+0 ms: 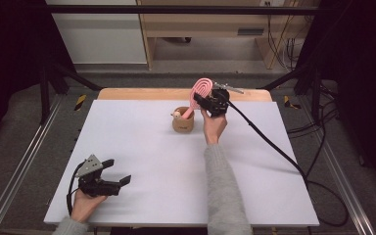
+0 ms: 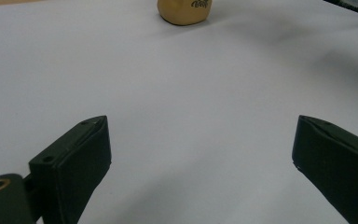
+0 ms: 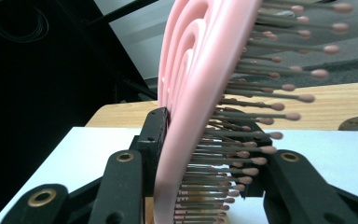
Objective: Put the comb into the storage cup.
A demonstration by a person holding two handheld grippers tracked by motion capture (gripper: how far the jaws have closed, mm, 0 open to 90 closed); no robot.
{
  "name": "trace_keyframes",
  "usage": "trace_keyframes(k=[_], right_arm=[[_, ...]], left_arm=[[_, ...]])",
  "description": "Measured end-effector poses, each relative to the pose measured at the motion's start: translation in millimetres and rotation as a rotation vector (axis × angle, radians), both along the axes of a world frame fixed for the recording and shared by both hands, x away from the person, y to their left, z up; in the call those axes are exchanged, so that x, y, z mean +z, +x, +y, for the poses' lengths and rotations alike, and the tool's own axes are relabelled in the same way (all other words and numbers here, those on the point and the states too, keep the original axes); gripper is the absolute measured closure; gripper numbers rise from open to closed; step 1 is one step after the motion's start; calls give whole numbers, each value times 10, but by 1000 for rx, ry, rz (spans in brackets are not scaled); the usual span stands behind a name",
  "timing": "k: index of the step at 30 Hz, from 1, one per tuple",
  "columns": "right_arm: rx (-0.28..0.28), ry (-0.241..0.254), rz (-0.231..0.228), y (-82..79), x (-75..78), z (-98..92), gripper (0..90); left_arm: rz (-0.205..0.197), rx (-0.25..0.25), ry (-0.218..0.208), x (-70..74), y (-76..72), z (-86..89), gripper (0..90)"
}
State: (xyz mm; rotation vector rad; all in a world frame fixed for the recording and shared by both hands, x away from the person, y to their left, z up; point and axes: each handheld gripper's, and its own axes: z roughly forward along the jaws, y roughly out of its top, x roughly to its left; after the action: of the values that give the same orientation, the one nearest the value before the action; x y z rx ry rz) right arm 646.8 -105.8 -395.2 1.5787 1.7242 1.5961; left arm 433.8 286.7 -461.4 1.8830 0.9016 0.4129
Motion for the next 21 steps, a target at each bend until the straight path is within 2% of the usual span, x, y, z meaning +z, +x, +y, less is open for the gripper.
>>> trace_keyframes(k=[4,13,19,21], right_arm=[[-8,12,9,3,-21,-37,613],[-21,-3,15,3,-29,-57,605],[-31,21,28,5,-74,-128,597],[-27,11,29,6,-78,-137,593]], left_arm=[[0,1,0,-1,0,-1,46],[0,1,0,0,0,0,46],[0,1,2,-2,1,-2,46],[1,2,2,-3,1,-4,46]])
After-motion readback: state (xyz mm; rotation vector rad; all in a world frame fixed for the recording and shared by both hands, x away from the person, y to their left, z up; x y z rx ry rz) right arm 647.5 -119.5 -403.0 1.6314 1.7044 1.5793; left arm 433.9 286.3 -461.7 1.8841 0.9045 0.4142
